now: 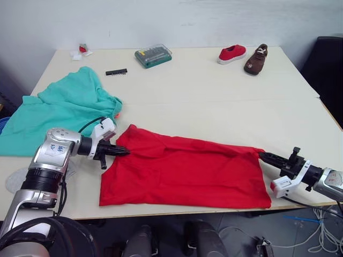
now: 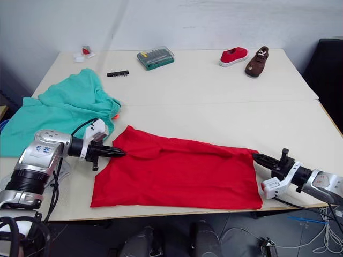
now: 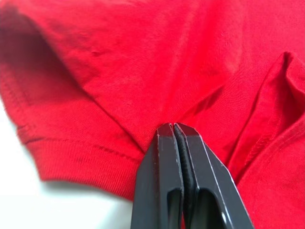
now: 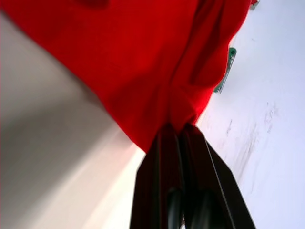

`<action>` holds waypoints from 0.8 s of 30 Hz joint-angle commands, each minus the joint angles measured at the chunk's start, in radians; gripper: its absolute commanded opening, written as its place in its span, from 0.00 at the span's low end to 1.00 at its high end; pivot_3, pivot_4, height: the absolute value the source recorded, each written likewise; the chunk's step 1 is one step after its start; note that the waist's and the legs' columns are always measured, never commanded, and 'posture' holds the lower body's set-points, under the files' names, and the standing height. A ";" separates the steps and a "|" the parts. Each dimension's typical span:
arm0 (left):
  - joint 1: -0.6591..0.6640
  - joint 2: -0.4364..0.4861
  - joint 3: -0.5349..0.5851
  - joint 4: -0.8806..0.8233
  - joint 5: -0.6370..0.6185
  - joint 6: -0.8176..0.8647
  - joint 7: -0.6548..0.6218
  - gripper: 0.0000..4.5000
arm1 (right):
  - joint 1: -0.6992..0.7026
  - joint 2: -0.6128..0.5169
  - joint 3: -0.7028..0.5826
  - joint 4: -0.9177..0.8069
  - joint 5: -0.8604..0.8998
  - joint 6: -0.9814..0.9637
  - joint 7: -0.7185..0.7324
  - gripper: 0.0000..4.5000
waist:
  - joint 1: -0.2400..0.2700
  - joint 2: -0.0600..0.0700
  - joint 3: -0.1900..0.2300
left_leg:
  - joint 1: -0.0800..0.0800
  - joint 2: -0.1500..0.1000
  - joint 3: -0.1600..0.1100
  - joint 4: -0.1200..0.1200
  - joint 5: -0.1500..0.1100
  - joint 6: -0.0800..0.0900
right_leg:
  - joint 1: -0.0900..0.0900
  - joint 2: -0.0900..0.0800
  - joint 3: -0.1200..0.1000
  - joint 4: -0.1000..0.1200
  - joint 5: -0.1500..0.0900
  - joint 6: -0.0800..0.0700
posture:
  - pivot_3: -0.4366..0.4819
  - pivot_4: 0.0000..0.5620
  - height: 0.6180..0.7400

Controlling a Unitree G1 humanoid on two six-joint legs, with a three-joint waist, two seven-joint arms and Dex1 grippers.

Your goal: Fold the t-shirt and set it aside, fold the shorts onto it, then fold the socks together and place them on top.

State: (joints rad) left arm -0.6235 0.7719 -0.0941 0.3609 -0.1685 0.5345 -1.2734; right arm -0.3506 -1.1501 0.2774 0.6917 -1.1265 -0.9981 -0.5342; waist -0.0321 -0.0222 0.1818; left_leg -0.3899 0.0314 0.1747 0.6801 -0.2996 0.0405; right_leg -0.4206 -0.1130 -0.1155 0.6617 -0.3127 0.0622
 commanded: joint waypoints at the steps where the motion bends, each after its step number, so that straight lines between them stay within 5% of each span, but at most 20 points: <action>1: 0.002 0.024 0.046 -0.077 -0.076 0.051 -0.045 0.21 | 0.005 -0.022 0.001 -0.032 0.148 -0.101 0.098 0.22 | 0.001 0.001 0.001 | 0.000 0.000 0.000 0.000 0.000 0.000 | 0.000 0.000 0.000 0.000 0.000 0.000 | 0.48 0.27 1.00; 8: 0.088 0.128 0.133 -0.234 -0.197 0.145 -0.095 0.69 | 0.181 -0.126 -0.067 -0.206 0.480 -0.169 0.321 0.74 | -0.001 0.002 0.002 | 0.002 0.000 -0.001 -0.003 0.000 -0.001 | 0.000 0.000 0.001 0.001 -0.002 0.000 | 0.48 0.27 1.00; 12: 0.079 0.139 0.218 -0.306 -0.290 0.238 -0.049 0.69 | 0.284 -0.148 -0.122 -0.322 0.927 -0.016 0.519 0.74 | 0.001 0.001 0.002 | 0.003 0.000 -0.001 -0.002 0.000 -0.001 | 0.002 0.000 0.001 0.001 -0.002 0.000 | 0.48 0.27 1.00; 16: -0.007 0.056 0.223 -0.244 -0.255 0.188 0.101 0.69 | 0.279 -0.083 -0.161 -0.554 1.372 0.364 0.770 0.74 | 0.005 0.000 0.003 | 0.012 0.001 -0.005 -0.002 -0.001 0.000 | 0.013 0.000 -0.001 -0.001 -0.002 0.000 | 0.48 0.27 1.00; 18: -0.044 0.006 0.192 -0.201 -0.214 0.127 0.157 0.59 | 0.222 -0.020 -0.159 -0.670 1.547 0.622 0.856 0.75 | 0.007 0.000 0.003 | 0.016 0.001 -0.007 -0.002 -0.002 0.000 | 0.018 0.000 -0.002 -0.002 -0.002 0.000 | 0.48 0.27 1.00; 21: -0.089 -0.050 0.133 -0.146 -0.155 0.039 0.198 0.42 | 0.129 0.067 -0.155 -0.781 1.675 0.910 0.916 0.62 | 0.007 0.000 0.003 | 0.016 0.001 -0.009 -0.004 -0.003 -0.001 | 0.020 0.000 -0.004 -0.004 -0.002 0.000 | 0.48 0.27 1.00; 24: -0.125 -0.120 0.020 -0.086 -0.067 -0.039 0.218 0.22 | 0.007 0.192 -0.085 -0.847 1.710 1.174 0.951 0.40 | 0.008 0.000 0.003 | 0.013 0.001 -0.009 -0.004 -0.003 -0.001 | 0.016 0.000 -0.005 -0.004 -0.002 0.000 | 0.48 0.27 1.00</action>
State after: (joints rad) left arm -0.7207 0.6621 -0.0302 0.2618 -0.2798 0.5533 -1.0627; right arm -0.3086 -0.9873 0.1700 -0.0995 0.5494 0.0466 0.4013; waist -0.0243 -0.0220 0.1852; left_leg -0.3790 0.0321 0.1661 0.6761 -0.3026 0.0398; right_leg -0.4066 -0.1133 -0.1209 0.6573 -0.3151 0.0624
